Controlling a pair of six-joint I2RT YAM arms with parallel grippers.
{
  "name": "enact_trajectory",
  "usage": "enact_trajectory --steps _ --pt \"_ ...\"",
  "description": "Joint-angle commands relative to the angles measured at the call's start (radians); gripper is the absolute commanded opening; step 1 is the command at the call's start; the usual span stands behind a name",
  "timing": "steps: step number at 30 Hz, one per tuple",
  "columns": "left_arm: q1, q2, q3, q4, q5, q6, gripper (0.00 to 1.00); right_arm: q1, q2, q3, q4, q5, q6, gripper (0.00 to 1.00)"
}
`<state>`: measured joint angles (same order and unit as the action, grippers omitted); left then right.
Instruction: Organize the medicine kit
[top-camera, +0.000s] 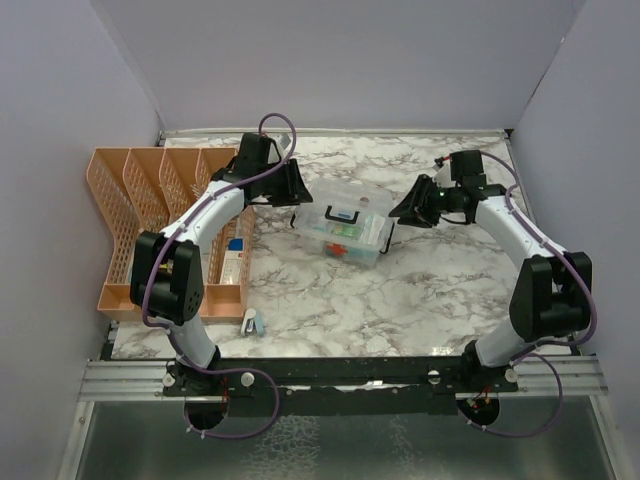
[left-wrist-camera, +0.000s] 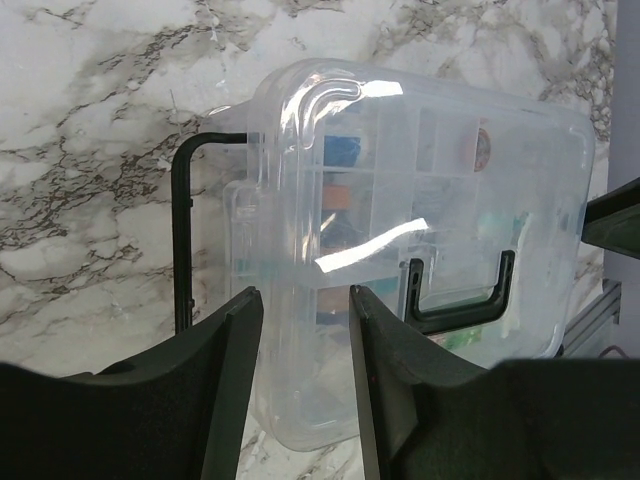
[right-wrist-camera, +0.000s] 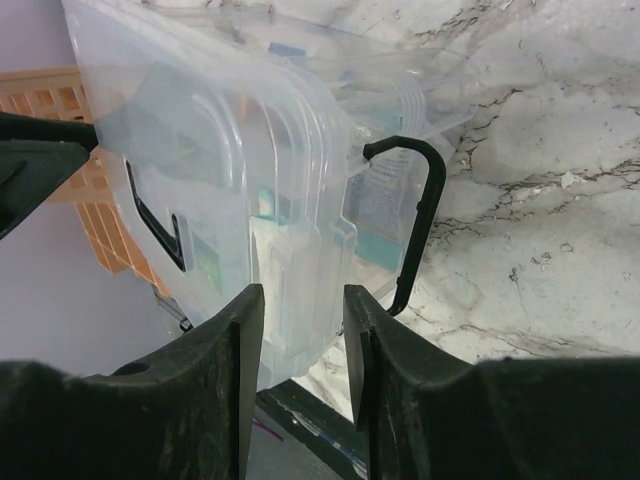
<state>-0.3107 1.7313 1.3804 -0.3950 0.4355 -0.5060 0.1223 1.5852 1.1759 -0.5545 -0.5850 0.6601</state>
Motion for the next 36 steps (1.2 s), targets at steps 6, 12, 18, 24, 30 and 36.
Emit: enact_trajectory --steps 6,12,18,24,30,36 --pt "0.002 0.014 0.032 -0.009 0.063 -0.001 0.43 -0.006 -0.115 -0.095 0.118 -0.028 0.024 0.48" --pt "0.002 0.012 0.032 -0.009 0.085 0.001 0.43 -0.007 -0.106 -0.102 0.147 -0.04 0.009 0.54" --pt "0.002 0.009 0.032 -0.013 0.075 0.004 0.45 -0.002 -0.064 -0.094 0.125 -0.019 -0.006 0.51" --pt "0.001 0.007 0.046 -0.041 0.042 0.022 0.51 0.004 -0.032 -0.12 0.105 0.017 -0.014 0.37" --pt "0.001 0.015 0.035 -0.048 0.04 0.036 0.41 0.005 -0.02 -0.153 0.108 0.049 -0.009 0.28" --pt "0.002 0.03 0.018 -0.05 0.035 0.039 0.32 0.006 -0.014 -0.166 0.122 0.059 -0.011 0.26"
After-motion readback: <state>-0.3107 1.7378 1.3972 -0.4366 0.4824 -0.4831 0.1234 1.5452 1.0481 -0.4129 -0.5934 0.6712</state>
